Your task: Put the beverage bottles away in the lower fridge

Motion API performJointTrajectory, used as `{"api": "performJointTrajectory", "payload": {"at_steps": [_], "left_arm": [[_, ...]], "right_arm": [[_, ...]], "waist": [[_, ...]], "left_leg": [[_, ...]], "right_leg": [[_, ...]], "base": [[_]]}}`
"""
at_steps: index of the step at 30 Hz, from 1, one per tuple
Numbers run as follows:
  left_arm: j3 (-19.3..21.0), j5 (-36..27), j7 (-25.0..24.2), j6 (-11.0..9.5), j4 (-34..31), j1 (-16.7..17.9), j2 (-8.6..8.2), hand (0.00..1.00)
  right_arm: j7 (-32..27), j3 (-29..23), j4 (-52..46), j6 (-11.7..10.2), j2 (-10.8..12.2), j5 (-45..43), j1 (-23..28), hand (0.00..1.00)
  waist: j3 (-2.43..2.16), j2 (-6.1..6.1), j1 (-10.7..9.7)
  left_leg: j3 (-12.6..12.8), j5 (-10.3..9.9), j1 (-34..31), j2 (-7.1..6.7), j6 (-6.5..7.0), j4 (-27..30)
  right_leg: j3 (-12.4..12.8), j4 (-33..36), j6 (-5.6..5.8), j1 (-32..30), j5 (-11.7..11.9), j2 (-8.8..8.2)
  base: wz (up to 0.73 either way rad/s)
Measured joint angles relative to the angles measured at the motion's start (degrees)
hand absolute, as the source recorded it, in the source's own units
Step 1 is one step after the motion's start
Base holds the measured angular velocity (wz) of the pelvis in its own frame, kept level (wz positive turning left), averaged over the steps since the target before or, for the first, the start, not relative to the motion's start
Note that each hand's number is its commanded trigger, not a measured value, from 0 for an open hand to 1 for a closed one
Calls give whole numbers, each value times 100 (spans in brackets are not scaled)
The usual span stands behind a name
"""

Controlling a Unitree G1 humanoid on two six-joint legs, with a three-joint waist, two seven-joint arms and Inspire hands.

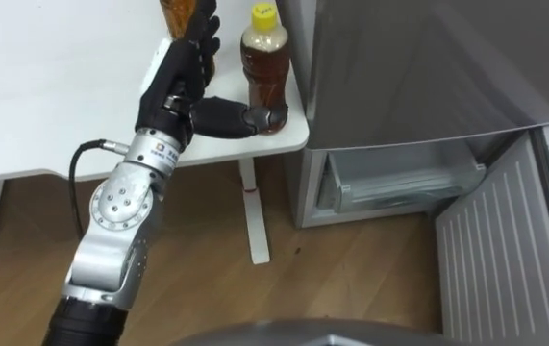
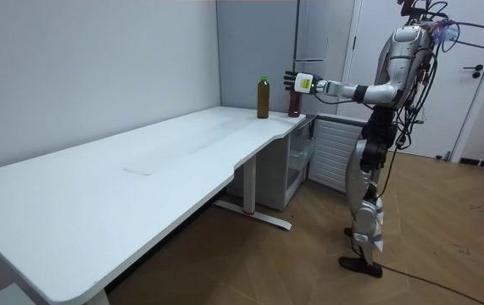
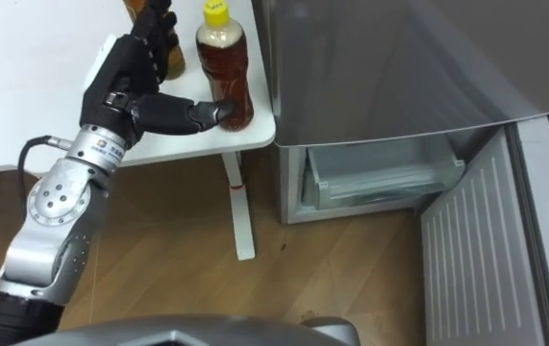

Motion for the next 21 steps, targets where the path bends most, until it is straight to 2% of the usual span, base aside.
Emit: {"api": "performJointTrajectory", "payload": {"at_steps": [12, 18, 21], "left_arm": [[-18, -53, -30, 61, 64, -14, 70, 0], [-17, -105, 6, 93, 247, -14, 128, 0], [-13, -105, 91, 98, 383, -14, 171, 0]], "right_arm": [[127, -3, -239, 0, -5, -116, -15, 0], [126, -4, -239, 1, -7, -116, -11, 0], [121, -7, -237, -3, -15, -118, -17, 0]], "waist": [[8, -36, -37], [-13, 18, -87], [8, 54, -169]], "left_leg": [[97, 0, 2, 8, 0, -4], [105, 0, 7, 15, 0, -5], [110, 0, 4, 19, 0, -7]], "right_leg": [[130, 7, -12, -39, 11, 14], [127, 9, -18, -32, 16, 18], [125, 12, -20, -37, 27, 21]], "base": [[-3], [0], [0]]}}
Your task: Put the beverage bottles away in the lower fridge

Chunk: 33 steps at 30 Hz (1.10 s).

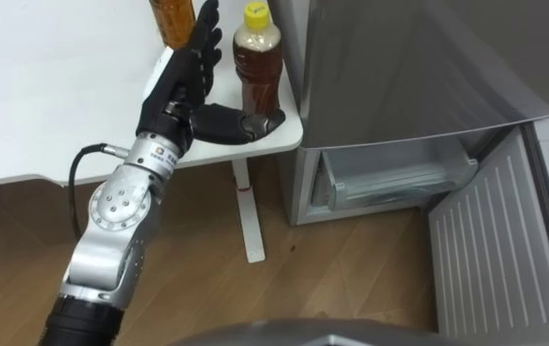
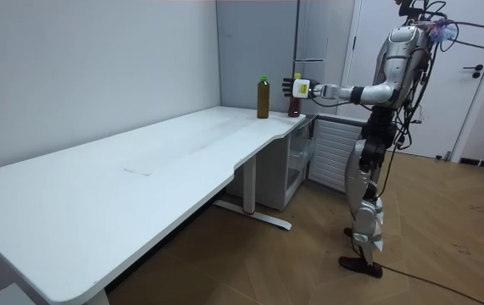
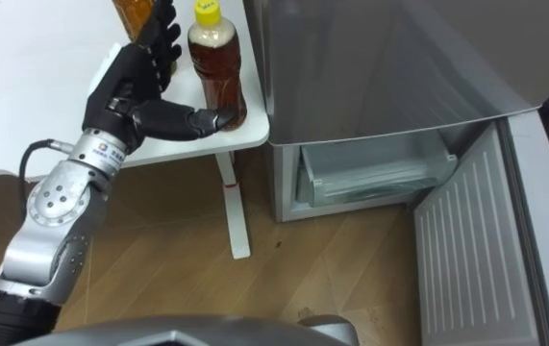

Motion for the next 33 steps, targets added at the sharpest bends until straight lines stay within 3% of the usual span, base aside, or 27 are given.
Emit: {"api": "performJointTrajectory", "payload": {"at_steps": [8, 25, 28, 33], "left_arm": [[21, 12, 147, 4, 366, -209, 0, 0], [28, 108, 292, 174, 759, -506, -56, 0], [28, 106, 283, 298, 760, -639, -59, 0], [30, 99, 287, 323, 751, -957, -80, 0]], "right_arm": [[-1, -6, 28, 24, -1, -11, 12, 0], [-36, -55, 19, 173, 9, -250, -9, 0], [-37, -54, 19, 263, 11, -250, -10, 0], [-44, -49, -20, 268, 10, -247, -8, 0]], "waist": [[37, 89, -9], [5, 13, -22], [0, 0, -26], [-18, 15, -23]], "left_leg": [[27, -1, -33, 8, 0, -43], [142, 0, -27, 10, 0, -31], [145, 0, -45, 11, 0, -27], [145, 0, -102, 10, 0, -22]], "right_leg": [[20, 86, 1, -105, 2, 8], [143, 85, 1, -149, 3, 19], [140, 83, 1, -164, 3, 18], [139, 96, 1, -231, 3, 16]], "base": [[0], [-3], [0], [0]]}}
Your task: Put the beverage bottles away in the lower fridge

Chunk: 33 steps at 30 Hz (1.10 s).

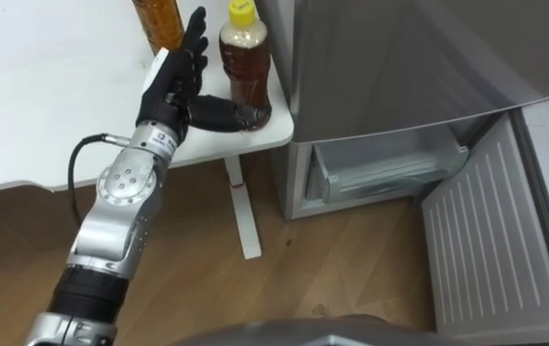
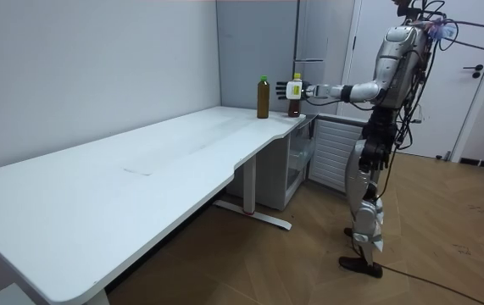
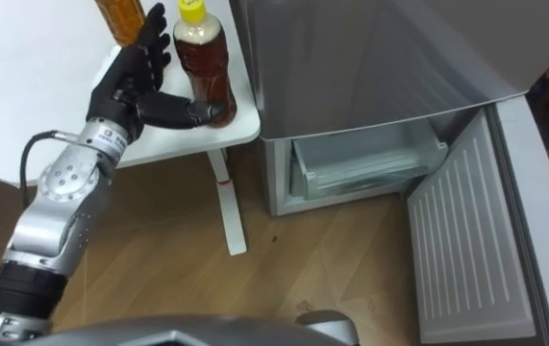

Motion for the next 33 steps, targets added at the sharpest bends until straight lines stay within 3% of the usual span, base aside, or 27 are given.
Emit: {"api": "performJointTrajectory", "payload": {"at_steps": [10, 19, 27, 32, 33], "left_arm": [[-2, -12, 10, 49, 8, -395, -27, 0], [-2, -120, 95, 75, 254, -408, -41, 0], [8, -258, 88, 100, 270, -408, -42, 0], [11, -343, 81, 218, 472, -484, -60, 0], [11, -343, 81, 239, 533, -512, -62, 15]], "right_arm": [[-27, 57, -165, 66, 4, 2, 18, 0], [-62, 57, -218, 120, 25, 22, 29, 0], [-67, 55, -222, 171, 37, 19, 24, 0], [-31, 55, -218, 237, 36, 0, 10, 0], [-17, 55, -219, 237, 36, 0, 8, 0]], "waist": [[-13, -6, -43], [-7, 26, -177], [14, 78, -174], [9, 95, -198], [10, 94, -201]], "left_leg": [[18, 0, -12, 3, 0, -1], [34, 0, 3, 8, 0, -2], [47, 0, 3, 10, 0, 7], [49, 0, 5, 12, 0, 8], [51, 0, 4, 12, 0, 9]], "right_leg": [[-3, -9, -2, -7, 3, 1], [10, 10, -2, -6, 15, 4], [17, 88, -2, -45, 15, 4], [20, 118, -2, -67, 14, 4], [20, 123, -2, -72, 14, 4]], "base": [[0], [0], [0], [0], [-3]]}}
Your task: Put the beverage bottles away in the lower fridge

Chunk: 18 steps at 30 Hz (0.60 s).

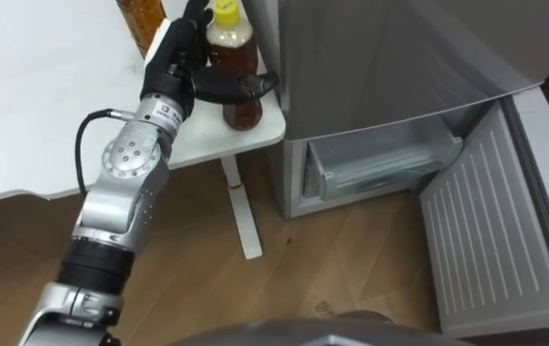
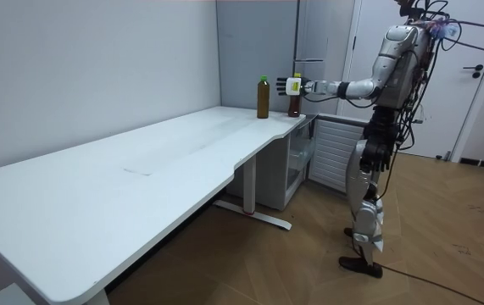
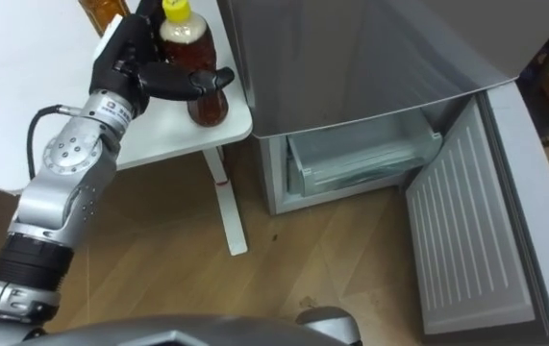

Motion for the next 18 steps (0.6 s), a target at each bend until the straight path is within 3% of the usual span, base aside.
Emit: {"api": "performJointTrajectory", "payload": {"at_steps": [4, 5, 18], "left_arm": [[29, -7, 2, 81, 147, -42, -3, 69], [32, -12, -1, 81, 195, -48, -9, 100], [97, -158, 1, 125, 418, -96, -51, 100]], "right_arm": [[24, 0, 31, 5, 1, 2, -71, 0], [17, -1, 58, 5, 0, 28, -84, 0], [23, -4, 138, 6, -1, 36, -141, 0]], "waist": [[19, -30, -70], [25, -40, -75], [21, -43, -105]], "left_leg": [[30, 1, -19, 0, 1, 16], [46, 1, -15, 1, 1, 23], [62, 0, -25, 6, 1, 34]], "right_leg": [[11, 47, 2, -50, -2, -4], [10, 48, 2, -50, -2, -5], [3, 53, 2, -70, -2, -5]], "base": [[-5], [-7], [0]]}}
